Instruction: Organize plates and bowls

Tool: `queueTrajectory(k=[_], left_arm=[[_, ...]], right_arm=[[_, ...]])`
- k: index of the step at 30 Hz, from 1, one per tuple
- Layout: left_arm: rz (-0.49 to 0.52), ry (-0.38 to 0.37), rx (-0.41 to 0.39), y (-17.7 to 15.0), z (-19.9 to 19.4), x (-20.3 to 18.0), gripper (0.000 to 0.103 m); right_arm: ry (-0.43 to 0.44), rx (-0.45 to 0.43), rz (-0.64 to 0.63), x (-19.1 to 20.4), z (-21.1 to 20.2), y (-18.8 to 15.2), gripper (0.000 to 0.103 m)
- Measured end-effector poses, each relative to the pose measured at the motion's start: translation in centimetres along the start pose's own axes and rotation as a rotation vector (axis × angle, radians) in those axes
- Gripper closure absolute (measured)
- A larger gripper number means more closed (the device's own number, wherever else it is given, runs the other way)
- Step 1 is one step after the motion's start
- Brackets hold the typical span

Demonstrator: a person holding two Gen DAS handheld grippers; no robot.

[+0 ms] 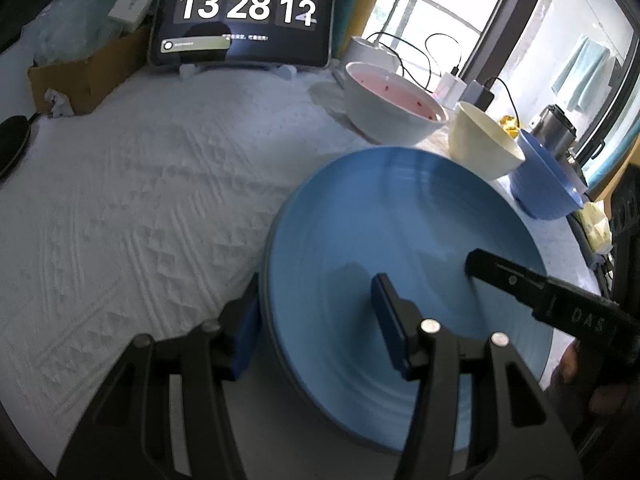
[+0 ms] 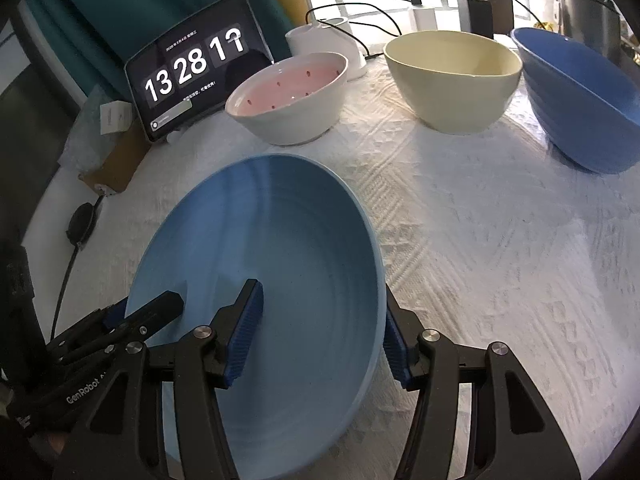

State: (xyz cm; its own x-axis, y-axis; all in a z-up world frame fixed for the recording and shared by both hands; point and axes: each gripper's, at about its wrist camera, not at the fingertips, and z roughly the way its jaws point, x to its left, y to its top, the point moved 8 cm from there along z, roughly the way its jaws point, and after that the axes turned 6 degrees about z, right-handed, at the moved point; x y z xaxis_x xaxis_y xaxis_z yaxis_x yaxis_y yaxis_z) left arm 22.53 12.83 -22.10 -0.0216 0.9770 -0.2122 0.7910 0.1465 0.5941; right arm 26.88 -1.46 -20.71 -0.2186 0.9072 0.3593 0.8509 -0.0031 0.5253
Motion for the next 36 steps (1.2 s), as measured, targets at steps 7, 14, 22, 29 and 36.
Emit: queueTrajectory(k=[7,14,22,29,36], left_arm=[[0.008,-0.007,0.001,0.2,0.2,0.0,0.048],[-0.033,0.032,-0.001,0.1,-0.3,0.7,0.048],[-0.071,0.106,-0.066,0.3,-2.5,1.6,0.048],[-0.032,0.114,-0.103,0.4,-4.0,-0.6,0.046],[0.029,0.115,-0.099,0.5,-4.3,-4.1,0.046]], right_arm=[[-0.003,-0.004,0.001,0.0,0.5,0.2,0.042],[-0.029,-0.017,-0.017,0.0,0.1,0.2,0.042],[-0.022,-0.051,-0.015,-0.6,-1.7,0.1,0.042],[-0.016,-0.085,-0.006,-1.9,-4.0,-0.5,0.042],[-0.016,-0.123,0.023,-4.3,-6.4,-1.1,0.042]])
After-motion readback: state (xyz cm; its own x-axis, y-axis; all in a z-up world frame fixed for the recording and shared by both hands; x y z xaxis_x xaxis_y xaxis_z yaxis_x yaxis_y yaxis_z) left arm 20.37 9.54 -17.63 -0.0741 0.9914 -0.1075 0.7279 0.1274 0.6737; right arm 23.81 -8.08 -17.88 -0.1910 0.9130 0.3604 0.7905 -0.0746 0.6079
